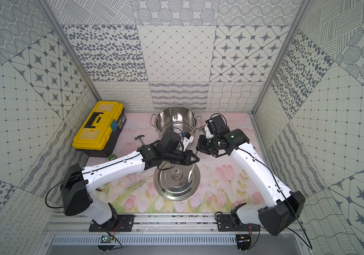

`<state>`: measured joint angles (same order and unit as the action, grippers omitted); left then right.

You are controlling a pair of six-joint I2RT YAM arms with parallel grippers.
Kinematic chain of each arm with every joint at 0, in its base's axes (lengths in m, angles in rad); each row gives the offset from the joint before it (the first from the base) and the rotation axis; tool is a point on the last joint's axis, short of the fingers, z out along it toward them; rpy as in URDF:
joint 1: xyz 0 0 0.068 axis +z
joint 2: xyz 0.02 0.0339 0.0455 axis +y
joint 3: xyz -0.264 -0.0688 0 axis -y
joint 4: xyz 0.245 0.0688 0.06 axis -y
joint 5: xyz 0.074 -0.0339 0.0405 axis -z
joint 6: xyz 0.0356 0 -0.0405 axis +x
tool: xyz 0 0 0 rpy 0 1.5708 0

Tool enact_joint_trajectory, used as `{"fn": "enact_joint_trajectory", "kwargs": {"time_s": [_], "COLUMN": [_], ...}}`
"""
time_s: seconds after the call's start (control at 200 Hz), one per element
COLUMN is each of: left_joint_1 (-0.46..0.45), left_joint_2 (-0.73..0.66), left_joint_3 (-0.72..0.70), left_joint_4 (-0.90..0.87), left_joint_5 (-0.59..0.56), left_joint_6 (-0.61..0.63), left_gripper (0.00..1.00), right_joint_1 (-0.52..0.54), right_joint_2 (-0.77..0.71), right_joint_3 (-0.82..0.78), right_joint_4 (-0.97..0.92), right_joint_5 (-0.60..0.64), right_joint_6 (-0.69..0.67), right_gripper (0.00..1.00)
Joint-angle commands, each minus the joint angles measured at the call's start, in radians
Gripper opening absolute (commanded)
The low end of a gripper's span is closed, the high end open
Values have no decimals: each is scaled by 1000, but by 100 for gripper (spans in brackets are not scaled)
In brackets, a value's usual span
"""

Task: Stir the soup with a spoon
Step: Pick up the spoon from the center of the board.

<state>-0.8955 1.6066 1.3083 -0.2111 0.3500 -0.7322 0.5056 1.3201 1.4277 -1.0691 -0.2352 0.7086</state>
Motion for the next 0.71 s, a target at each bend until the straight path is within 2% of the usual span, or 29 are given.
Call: {"fn": "enact_joint_trajectory", "kwargs": {"time_s": [0.0,0.035,0.125,0.215,0.275,0.335,0.5,0.64,0.7], "left_joint_1": [6,5,6,7,10,15,33,54,60], "left_joint_2": [5,3,-6,-31,-53,-76,-134,-168,-176], "left_joint_3": [10,8,0,-16,-23,-25,-17,-27,-42], "left_joint_4": [38,39,44,54,60,69,167,341,439], "left_joint_5": [28,30,28,14,10,9,-15,-93,-134], "left_joint_6": [-15,-19,-29,-40,-54,-75,-181,-342,-418], "left_gripper": [0,0,0,0,0,0,0,0,0], "right_joint_1": [16,16,14,6,-2,-8,-9,-9,-6], "right_joint_2": [-37,-44,-71,-102,-127,-160,-281,-358,-376], "right_joint_3": [-4,-3,9,49,79,97,6,-161,-231], "right_joint_4": [35,37,47,55,64,87,281,504,607], "right_joint_5": [7,13,45,80,98,105,34,-74,-122], "right_joint_6": [18,20,34,50,64,78,157,268,318], "right_gripper": [0,0,19,50,65,77,78,70,63]}}
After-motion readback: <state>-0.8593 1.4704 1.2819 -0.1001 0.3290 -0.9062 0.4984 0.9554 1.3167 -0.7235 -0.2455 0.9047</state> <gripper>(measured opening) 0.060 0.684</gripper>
